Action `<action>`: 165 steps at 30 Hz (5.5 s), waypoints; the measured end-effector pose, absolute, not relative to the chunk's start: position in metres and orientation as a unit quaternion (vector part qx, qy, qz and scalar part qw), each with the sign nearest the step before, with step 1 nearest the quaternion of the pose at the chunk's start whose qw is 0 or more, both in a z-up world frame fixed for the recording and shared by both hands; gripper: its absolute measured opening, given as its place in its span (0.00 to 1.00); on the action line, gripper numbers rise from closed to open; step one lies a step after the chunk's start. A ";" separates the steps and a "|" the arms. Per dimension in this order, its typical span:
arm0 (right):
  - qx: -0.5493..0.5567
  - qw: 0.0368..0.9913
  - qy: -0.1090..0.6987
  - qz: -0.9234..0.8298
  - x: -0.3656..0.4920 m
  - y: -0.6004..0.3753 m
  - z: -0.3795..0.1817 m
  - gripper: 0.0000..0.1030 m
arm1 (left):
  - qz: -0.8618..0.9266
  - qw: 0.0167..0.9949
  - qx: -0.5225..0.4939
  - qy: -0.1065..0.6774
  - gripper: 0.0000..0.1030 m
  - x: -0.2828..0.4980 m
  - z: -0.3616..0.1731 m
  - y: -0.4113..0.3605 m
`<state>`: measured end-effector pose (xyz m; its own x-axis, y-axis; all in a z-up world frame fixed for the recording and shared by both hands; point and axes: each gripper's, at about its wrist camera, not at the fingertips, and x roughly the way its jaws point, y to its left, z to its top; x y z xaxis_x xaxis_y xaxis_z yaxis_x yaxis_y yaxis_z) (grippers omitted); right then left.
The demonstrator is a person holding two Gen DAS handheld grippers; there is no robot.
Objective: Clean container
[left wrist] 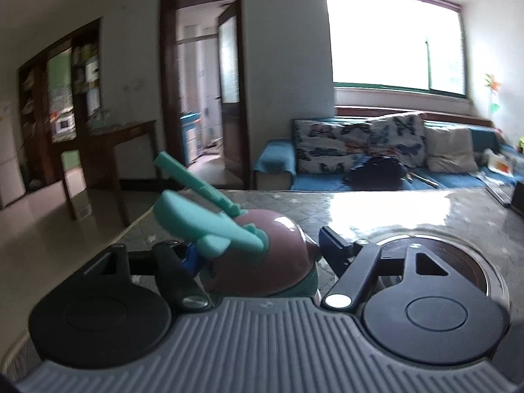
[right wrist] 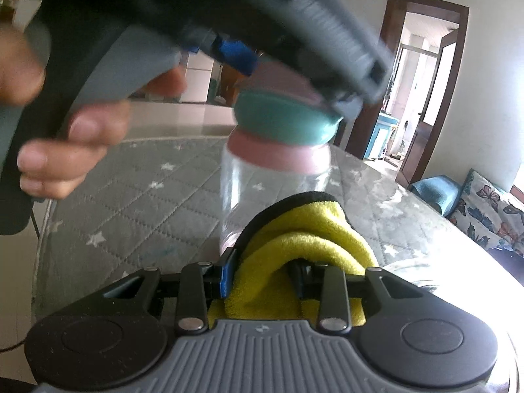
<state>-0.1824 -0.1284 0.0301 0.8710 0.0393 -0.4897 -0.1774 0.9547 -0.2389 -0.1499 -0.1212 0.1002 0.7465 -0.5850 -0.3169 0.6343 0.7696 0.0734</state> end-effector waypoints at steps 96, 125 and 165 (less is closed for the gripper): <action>-0.117 0.949 0.284 0.077 -0.175 -0.137 0.027 0.33 | -0.421 0.892 0.082 0.144 0.67 -0.132 0.099 -0.086; -0.170 0.968 0.184 0.025 -0.166 -0.135 0.077 0.19 | -0.450 0.878 0.088 0.140 0.67 -0.127 0.098 -0.077; -0.146 0.967 0.207 0.017 -0.162 -0.142 0.053 0.19 | -0.455 0.875 0.101 0.131 0.67 -0.114 0.094 -0.033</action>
<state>-0.1620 -0.1415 0.0530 0.9139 -0.0277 -0.4051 -0.0933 0.9566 -0.2760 -0.1138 -0.0326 0.0937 0.5512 -0.7702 -0.3209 0.8231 0.5650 0.0580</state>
